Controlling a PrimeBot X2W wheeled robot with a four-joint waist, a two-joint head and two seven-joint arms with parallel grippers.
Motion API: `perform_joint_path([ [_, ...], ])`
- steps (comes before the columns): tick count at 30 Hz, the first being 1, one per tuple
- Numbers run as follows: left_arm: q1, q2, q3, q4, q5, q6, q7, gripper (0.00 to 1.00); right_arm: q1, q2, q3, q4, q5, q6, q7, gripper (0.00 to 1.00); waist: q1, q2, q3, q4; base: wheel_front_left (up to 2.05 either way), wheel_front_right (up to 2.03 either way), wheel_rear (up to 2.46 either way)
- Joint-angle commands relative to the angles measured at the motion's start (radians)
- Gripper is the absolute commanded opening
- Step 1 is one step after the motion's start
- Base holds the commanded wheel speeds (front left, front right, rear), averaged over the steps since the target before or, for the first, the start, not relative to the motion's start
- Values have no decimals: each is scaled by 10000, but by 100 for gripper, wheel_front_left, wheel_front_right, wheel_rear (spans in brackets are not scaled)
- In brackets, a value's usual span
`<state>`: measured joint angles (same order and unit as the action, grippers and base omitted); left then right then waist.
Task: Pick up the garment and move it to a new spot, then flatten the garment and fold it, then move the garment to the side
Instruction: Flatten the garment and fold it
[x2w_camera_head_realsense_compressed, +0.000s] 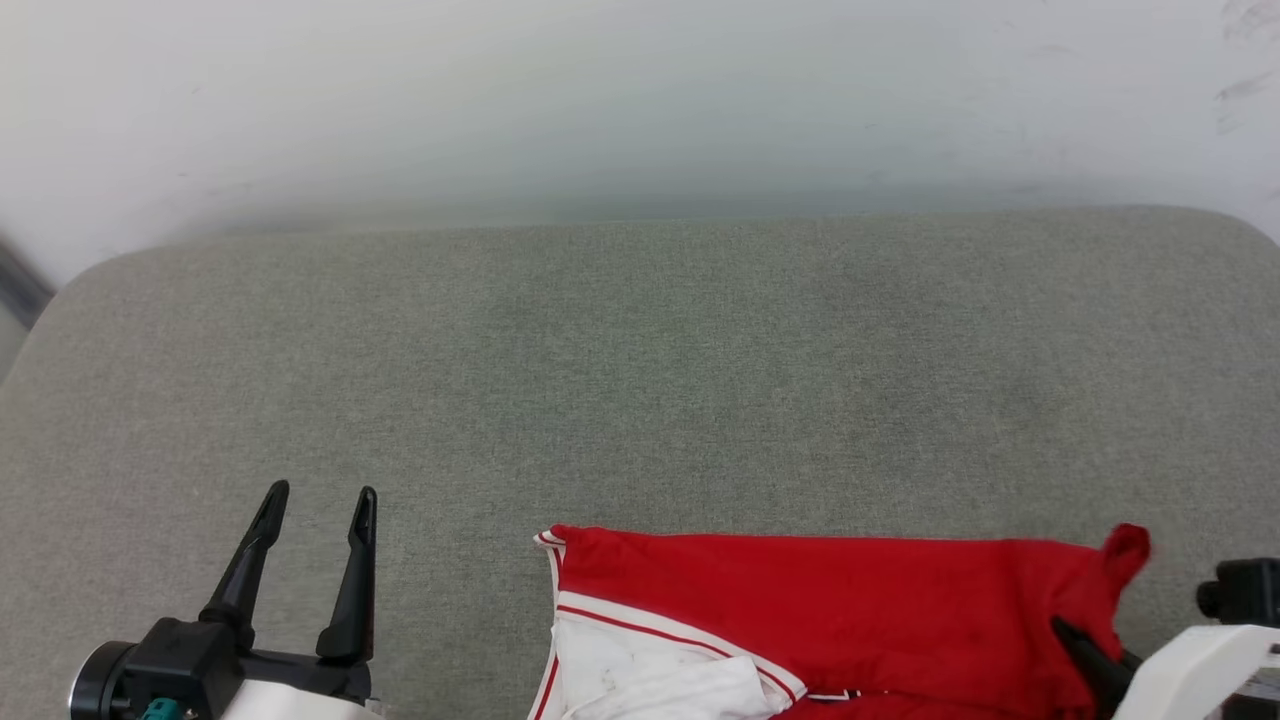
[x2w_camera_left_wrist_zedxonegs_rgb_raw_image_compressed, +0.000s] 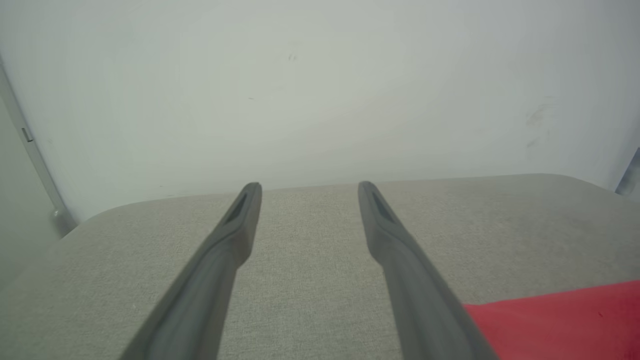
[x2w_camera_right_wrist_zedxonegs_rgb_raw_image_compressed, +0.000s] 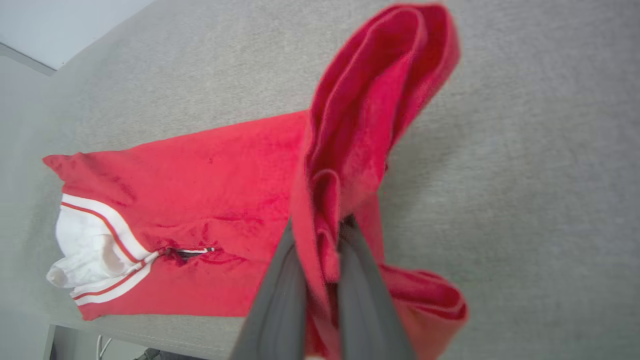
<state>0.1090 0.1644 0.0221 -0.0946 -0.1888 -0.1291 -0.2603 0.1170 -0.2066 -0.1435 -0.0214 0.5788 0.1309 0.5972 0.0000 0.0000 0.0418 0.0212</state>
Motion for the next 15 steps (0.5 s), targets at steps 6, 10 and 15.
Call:
perform_joint_path([
  [6,98,95,46,-26,-67,-16,-69,100,277,915,919,-1396,-49,-4,1135,0,0,0,0,133,0,0,0],
  [10,5,116,-6,-8,-71,-16,-69,100,71,1361,1504,-1674,98,-4,1566,0,0,0,25,291,0,0,0],
  [15,-94,137,-65,25,-68,-16,-69,100,-299,1565,2280,-1475,734,-4,1596,0,0,0,88,547,0,0,0],
])
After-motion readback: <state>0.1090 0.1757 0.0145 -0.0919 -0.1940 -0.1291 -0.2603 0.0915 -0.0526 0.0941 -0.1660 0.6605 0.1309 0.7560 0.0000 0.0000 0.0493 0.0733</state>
